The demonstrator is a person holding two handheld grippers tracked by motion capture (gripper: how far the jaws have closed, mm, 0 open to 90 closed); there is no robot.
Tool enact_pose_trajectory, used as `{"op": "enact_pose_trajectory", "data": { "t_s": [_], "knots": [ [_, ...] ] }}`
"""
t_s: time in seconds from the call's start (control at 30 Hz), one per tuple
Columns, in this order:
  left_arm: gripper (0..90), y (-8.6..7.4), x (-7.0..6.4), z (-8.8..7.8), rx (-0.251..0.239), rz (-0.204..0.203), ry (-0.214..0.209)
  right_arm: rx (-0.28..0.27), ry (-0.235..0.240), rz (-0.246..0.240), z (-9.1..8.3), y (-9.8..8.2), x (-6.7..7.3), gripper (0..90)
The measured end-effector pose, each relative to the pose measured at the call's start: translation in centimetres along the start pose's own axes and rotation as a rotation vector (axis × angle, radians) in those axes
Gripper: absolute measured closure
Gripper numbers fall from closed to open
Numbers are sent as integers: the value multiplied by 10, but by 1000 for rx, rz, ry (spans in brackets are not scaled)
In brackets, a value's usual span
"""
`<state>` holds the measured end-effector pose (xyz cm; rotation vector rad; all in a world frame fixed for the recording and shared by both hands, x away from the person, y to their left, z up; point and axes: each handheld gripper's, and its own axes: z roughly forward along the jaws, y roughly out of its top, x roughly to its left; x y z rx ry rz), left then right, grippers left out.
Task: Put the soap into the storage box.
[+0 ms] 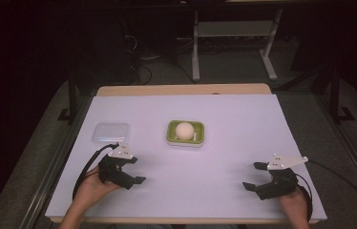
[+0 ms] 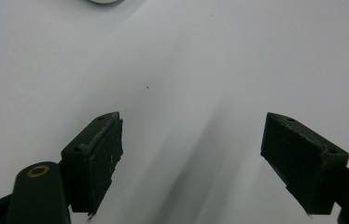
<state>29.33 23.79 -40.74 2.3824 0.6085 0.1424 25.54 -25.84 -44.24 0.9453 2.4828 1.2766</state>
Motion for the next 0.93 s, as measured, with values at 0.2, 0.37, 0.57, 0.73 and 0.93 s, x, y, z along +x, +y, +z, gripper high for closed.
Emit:
{"op": "enact_pose_trajectory", "data": {
  "t_s": [0.2,0.37,0.57,0.73,0.93],
  "knots": [
    [198,-11,-6,-3,6,1,13,-5,5,-1,0,1,1,130],
    [198,-23,-11,-7,-10,-15,19,-1,2,-4,1,1,2,130],
    [205,-36,-13,-6,-15,-28,29,-2,4,-13,0,1,4,130],
    [204,-39,-15,-3,-28,-48,24,-9,10,-29,-3,2,6,130],
    [205,-40,-14,-4,-26,-23,48,-14,8,-27,-4,2,6,130]
  ]
}}
